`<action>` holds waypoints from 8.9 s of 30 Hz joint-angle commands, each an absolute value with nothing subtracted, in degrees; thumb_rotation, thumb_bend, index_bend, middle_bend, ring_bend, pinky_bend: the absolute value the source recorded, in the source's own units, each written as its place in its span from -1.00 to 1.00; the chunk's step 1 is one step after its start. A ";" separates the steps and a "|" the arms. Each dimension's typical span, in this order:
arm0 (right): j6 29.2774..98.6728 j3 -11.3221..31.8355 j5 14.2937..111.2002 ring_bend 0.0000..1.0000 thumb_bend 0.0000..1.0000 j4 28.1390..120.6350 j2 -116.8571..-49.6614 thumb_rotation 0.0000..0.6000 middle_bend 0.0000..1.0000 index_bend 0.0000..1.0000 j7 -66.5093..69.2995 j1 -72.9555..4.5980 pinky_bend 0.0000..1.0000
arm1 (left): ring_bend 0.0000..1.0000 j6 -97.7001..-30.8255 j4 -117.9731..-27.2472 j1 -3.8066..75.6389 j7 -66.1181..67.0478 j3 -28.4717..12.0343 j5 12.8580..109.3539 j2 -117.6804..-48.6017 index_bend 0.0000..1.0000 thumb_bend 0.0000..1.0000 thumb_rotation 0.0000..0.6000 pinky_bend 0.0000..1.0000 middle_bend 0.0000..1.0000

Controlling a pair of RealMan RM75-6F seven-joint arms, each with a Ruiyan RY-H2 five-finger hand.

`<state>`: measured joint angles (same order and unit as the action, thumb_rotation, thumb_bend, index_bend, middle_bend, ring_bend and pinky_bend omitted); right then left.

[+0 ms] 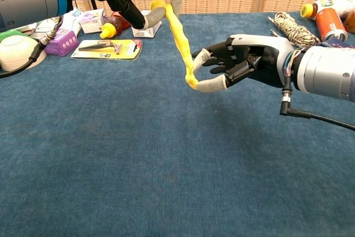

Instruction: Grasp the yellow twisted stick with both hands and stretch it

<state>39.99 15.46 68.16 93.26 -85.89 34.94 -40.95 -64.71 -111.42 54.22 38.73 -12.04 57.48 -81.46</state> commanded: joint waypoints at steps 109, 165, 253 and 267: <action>37.25 17.21 64.36 -1.00 -0.35 89.45 -88.68 1.00 -0.78 -0.05 38.99 -40.03 -1.00 | -0.83 -65.45 -106.98 57.26 40.08 -14.01 54.66 -86.24 0.45 0.11 1.00 -1.00 -0.66; 36.70 17.59 65.41 -1.00 -0.32 88.38 -89.93 1.00 -0.73 -0.01 40.44 -39.47 -1.00 | -0.83 -66.44 -104.80 58.53 40.93 -14.17 53.43 -87.99 0.45 0.11 1.00 -1.00 -0.66; 33.11 15.86 66.18 -0.70 0.36 89.96 -87.66 1.00 -0.27 0.37 39.48 -38.67 -1.00 | -0.83 -68.53 -105.93 55.15 35.43 -18.41 52.55 -78.82 0.45 0.11 1.00 -1.00 -0.66; 33.03 15.44 66.36 -0.70 0.36 89.64 -86.96 1.00 -0.27 0.37 39.68 -38.24 -1.00 | -0.83 -69.21 -105.71 52.43 31.97 -19.15 52.56 -73.65 0.45 0.11 1.00 -1.00 -0.66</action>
<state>33.03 15.44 66.36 89.63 -86.96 39.68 -38.24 -69.20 -105.81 52.59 32.15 -19.13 52.52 -73.83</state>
